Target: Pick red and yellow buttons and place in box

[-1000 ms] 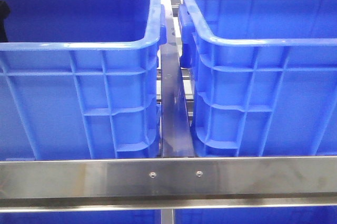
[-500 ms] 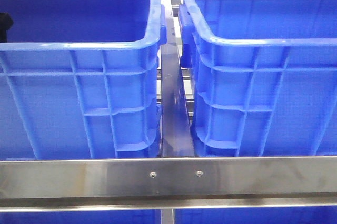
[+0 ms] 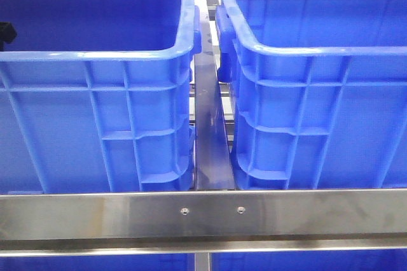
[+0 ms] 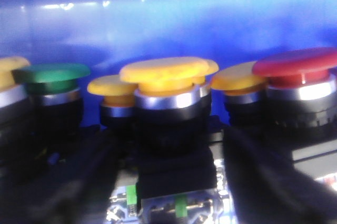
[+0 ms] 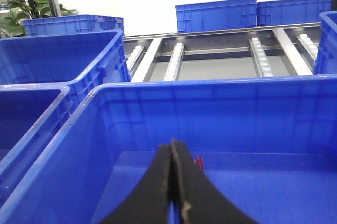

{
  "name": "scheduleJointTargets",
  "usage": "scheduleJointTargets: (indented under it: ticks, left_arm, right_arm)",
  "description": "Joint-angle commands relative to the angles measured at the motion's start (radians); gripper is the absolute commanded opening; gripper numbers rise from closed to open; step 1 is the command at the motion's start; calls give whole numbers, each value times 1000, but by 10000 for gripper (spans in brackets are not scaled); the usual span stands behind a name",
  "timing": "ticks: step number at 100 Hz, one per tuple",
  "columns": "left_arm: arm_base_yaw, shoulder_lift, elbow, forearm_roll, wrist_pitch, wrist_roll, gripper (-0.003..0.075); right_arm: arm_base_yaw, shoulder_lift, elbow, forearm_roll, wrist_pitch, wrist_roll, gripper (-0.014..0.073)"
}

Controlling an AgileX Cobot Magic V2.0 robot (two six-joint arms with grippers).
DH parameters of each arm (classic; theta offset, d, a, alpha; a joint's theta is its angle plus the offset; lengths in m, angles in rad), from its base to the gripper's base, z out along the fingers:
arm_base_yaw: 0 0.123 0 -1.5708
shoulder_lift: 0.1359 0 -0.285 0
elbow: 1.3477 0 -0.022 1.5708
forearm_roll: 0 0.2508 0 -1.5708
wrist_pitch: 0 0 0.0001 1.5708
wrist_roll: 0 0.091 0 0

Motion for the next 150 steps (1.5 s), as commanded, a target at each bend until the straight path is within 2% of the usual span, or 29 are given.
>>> scheduleJointTargets:
  ticks: [1,26,31,67,86,109,150]
  left_arm:
    - [2,-47,-33,-17,-18,-2,283]
    - [2,-56,-33,-19,28,-2,10]
    - [2,-70,-33,-21,37,-2,-19]
    - [-56,-258,-26,-21,120,12,-19]
    - [-103,-400,49,-21,148,31,-19]
    - [-197,-620,131,-21,154,35,-19]
    - [-365,-894,133,-28,187,31,-19]
  right_arm:
    - [2,-1,-26,1,2,-16,-67]
    - [2,-1,-26,1,2,-16,-67]
    - [2,-1,-26,1,2,-16,-67]
    - [2,-1,-26,1,2,-16,-67]
    - [2,-1,-26,1,2,-16,-67]
    - [2,-1,-26,1,2,-16,-67]
    - [2,-1,-26,1,2,-16,-67]
